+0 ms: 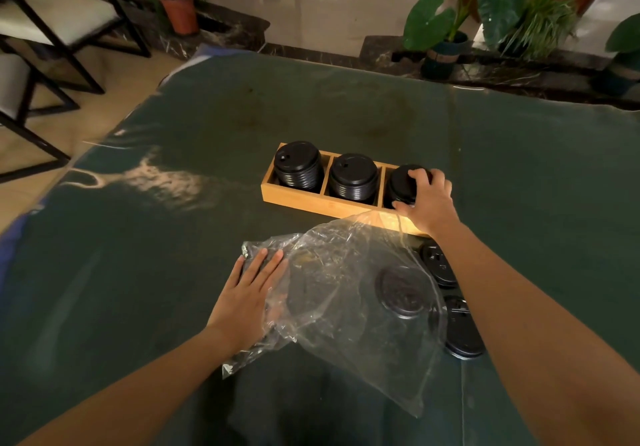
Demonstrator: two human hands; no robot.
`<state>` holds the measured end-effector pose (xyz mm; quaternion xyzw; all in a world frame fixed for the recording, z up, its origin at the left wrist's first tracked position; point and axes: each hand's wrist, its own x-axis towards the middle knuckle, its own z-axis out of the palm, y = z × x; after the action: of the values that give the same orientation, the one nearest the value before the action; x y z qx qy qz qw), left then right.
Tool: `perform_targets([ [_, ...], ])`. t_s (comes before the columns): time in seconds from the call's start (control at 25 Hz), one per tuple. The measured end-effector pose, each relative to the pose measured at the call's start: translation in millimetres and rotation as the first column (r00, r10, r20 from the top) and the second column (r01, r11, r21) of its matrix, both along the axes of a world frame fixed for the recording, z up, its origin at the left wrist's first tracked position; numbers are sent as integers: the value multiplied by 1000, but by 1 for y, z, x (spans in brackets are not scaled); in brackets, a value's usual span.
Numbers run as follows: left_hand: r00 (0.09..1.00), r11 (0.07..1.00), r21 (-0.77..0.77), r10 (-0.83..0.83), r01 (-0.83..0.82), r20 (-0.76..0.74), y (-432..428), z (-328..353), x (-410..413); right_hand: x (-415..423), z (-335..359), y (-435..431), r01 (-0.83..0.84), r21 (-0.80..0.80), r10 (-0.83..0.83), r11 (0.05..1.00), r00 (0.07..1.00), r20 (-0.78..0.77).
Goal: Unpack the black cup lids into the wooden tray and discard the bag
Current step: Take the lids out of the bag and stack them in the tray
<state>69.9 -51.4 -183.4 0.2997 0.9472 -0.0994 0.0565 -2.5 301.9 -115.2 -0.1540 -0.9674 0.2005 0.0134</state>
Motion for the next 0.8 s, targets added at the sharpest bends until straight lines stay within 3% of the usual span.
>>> perform_targets([
  [0.12,1000,1000,-4,6,-6,15,-1,-1,0,9,-6,1,-52,148,40,988,996,80],
  [0.2,1000,1000,-2,2,-2,20,1,0,1,14,-11,-1,-64,258,52,964,997,53],
  [0.36,998,999,-46,-11,14,68,3,10,0,14,-14,-6,-27,275,40,961,998,-42],
  [0.6,981,993,-52,-92,103,171,19,54,-33,14,-16,-16,93,-32,-96,995,985,-141],
  [0.8,960,973,-180,-96,147,262,37,77,-58,37,-8,-10,49,-356,-128,933,971,-201],
])
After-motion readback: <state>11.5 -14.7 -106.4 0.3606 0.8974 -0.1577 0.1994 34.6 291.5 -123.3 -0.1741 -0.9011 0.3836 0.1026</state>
